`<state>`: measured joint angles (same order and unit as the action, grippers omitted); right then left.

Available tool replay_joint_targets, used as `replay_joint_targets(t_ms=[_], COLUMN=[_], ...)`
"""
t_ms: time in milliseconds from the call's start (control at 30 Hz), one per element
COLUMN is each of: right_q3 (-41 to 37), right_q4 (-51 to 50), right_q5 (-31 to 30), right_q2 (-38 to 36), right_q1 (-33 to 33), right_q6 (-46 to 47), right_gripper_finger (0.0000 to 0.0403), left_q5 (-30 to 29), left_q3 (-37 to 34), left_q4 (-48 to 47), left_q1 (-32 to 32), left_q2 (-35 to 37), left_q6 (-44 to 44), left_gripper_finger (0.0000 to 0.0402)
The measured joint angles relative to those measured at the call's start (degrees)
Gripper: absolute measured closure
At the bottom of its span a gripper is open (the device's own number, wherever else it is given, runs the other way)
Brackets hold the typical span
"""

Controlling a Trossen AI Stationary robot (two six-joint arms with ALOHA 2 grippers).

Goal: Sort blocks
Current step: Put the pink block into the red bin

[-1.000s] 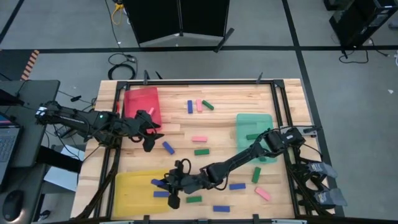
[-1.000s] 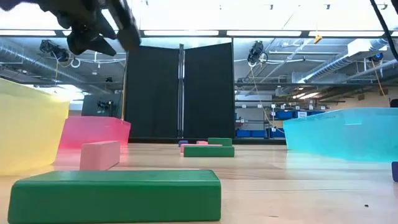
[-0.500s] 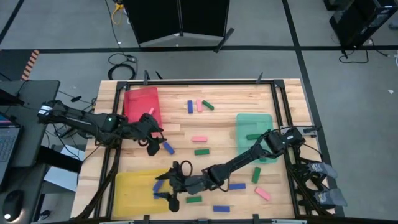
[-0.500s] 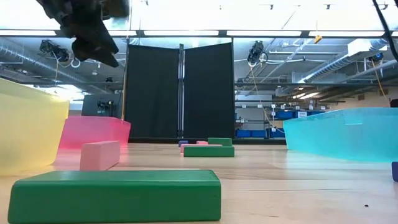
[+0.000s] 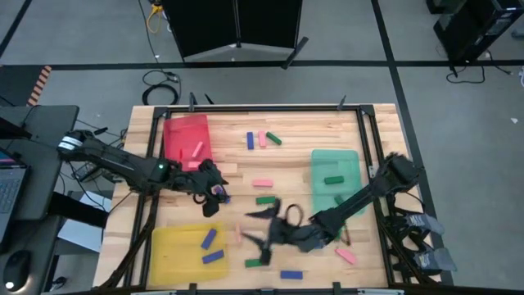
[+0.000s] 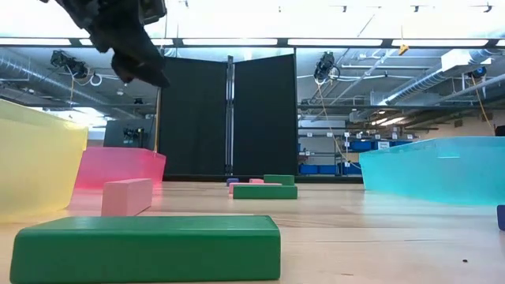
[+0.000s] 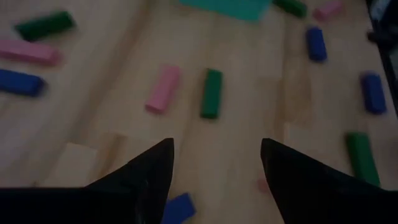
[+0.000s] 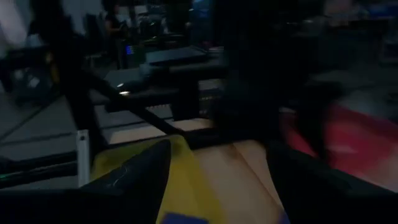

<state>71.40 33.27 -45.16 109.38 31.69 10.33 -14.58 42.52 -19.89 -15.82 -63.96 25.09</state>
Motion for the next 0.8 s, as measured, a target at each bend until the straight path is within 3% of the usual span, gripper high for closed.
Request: replay_joint_targets(t_ms=[167, 333, 600, 800], right_q3=[-16.2, -25.1, -28.6, -28.6], right_q4=[9.7, 14.7, 14.7, 15.2], right_q5=[-4.5, -9.2, -12.5, -13.8], right_q2=[-8.9, -14.7, -18.9, -19.8], right_q1=[1.2, 2.9, 4.2, 5.1], right_q6=[4.9, 6.1, 3.8, 0.1], right_gripper_finger=[0.0129, 0.0133, 0.0134, 0.0135], left_q5=[7.1, 8.8, 8.9, 9.1], left_q3=[0.8, 8.7, 26.9, 35.3], left_q4=[3.5, -2.7, -16.6, -23.6], left_q1=[-1.1, -4.0, -8.6, -10.2], left_q2=[-6.3, -14.4, -30.3, -40.5], left_q6=[-8.7, -16.5, -28.0, -34.5], left_gripper_finger=[0.0153, 0.0153, 0.0151, 0.0151])
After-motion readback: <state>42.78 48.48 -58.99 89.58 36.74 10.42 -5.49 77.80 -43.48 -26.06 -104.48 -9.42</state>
